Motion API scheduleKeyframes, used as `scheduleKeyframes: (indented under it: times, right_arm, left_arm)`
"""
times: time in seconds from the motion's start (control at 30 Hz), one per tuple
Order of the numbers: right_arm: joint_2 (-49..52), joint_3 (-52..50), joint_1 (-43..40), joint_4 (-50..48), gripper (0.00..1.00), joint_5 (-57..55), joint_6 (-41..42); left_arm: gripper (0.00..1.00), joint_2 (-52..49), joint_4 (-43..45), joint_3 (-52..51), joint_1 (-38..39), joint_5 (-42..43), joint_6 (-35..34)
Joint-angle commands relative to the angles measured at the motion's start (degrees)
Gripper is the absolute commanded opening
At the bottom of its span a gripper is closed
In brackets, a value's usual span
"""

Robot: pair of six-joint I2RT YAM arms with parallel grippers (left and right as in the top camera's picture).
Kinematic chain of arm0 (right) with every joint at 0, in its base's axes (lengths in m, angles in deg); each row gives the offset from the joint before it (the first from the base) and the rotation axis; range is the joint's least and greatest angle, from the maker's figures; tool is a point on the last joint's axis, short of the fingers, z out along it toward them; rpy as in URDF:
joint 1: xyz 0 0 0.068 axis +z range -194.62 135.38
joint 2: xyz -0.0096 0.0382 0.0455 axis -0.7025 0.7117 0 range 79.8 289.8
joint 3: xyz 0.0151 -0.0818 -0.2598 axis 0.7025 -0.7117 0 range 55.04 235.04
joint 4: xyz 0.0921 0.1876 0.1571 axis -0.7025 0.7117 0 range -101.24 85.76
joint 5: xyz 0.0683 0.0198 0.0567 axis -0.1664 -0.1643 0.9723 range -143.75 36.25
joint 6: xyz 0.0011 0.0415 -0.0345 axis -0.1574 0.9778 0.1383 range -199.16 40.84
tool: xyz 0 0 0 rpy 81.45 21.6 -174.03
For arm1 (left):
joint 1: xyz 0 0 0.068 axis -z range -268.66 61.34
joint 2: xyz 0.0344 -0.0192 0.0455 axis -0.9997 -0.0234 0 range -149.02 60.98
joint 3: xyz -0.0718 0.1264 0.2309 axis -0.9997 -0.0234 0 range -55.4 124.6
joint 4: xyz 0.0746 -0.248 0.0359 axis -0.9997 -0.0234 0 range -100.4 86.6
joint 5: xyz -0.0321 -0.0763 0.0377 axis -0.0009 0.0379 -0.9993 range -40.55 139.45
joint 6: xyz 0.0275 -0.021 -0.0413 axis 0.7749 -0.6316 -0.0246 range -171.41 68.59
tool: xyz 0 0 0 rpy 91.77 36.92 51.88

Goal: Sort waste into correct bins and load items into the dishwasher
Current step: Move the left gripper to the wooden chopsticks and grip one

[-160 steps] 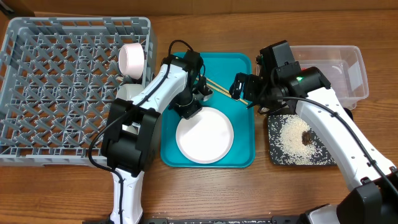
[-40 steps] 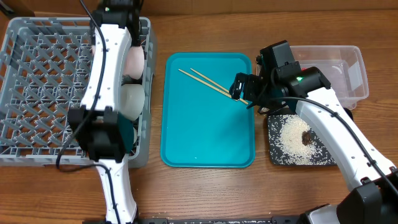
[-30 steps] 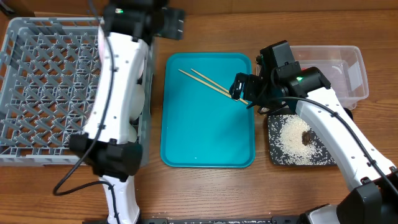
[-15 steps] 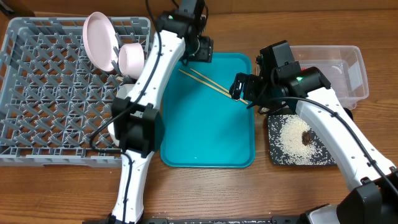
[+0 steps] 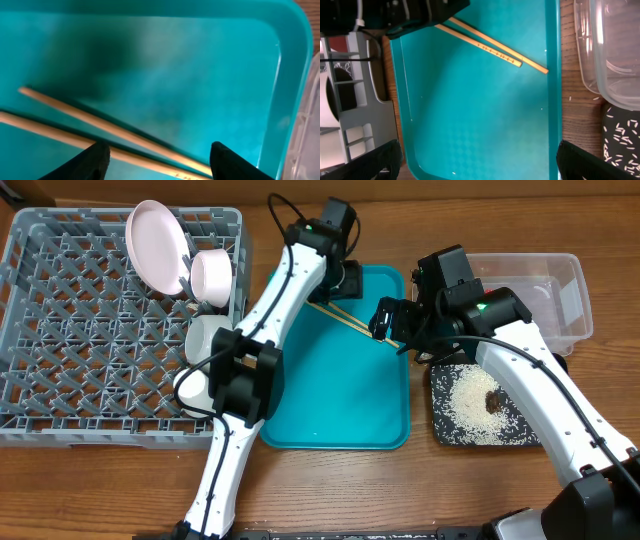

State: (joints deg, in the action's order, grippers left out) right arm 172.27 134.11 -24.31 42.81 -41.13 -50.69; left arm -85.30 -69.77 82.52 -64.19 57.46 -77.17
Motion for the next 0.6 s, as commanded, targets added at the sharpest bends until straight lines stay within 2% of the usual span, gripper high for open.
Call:
scheduleKeyframes:
  times: [0.0,0.2,0.4,0.57]
  right_arm:
    - [-0.9,1.6,0.2,-0.2,1.00,-0.6,0.0]
    - [-0.9,1.6,0.2,-0.2,1.00,-0.6,0.0]
    - [-0.9,1.6,0.2,-0.2,0.99,-0.6,0.0]
    - [-0.9,1.6,0.2,-0.2,1.00,-0.6,0.0]
  left_arm:
    - [0.66,-1.1,-0.2,-0.2,1.3,-2.7,-3.7]
    - [0.67,-1.1,-3.4,-0.2,1.8,-6.8,-7.8]
    - [0.70,-1.3,-3.3,-0.2,2.1,-7.1,-12.1]
    - [0.68,-2.2,-2.0,-0.2,2.8,-7.2,-12.5]
